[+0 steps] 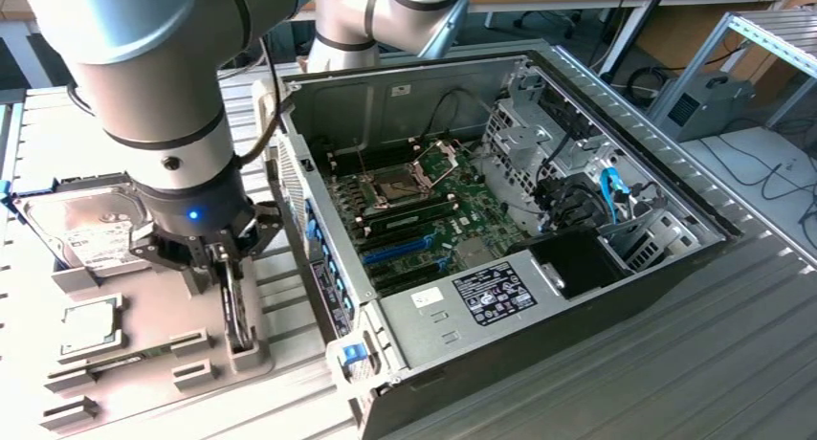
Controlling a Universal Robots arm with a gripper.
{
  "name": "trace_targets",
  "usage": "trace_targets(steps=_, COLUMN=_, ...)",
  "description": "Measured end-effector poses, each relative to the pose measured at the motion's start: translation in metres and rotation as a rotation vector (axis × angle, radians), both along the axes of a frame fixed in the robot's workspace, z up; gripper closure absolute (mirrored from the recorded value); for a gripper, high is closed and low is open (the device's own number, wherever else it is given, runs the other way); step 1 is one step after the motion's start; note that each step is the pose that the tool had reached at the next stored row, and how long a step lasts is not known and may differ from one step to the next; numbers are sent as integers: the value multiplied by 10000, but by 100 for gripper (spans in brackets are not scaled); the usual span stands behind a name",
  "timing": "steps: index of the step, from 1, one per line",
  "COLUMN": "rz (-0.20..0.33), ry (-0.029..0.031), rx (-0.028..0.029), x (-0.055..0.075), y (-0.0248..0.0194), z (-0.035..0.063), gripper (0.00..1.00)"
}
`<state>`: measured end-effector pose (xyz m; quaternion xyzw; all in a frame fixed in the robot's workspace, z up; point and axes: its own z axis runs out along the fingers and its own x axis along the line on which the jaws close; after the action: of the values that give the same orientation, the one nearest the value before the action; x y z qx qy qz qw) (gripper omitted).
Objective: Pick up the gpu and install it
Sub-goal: 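Pick up the gpu and move the gpu toward the slot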
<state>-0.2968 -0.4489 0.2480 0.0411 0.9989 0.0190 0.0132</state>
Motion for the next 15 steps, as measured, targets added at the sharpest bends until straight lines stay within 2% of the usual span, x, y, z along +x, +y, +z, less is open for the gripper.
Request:
trace_targets(steps=1, rz=0, ry=1, rx=0, x=2, y=0, z=73, gripper=73)
trace_targets(steps=3, rz=0, ry=1, rx=0, x=15, y=8, z=315, gripper=73)
trace_targets(steps=4, rz=0, ry=1, rx=1, x=17, y=8, z=383, gripper=73)
trace_targets(steps=9, rz=0, ry=0, rx=0, x=18, y=8, z=587, gripper=73)
trace_targets(steps=15, rz=1, ry=1, rx=-1, x=22, y=8, z=658, gripper=73)
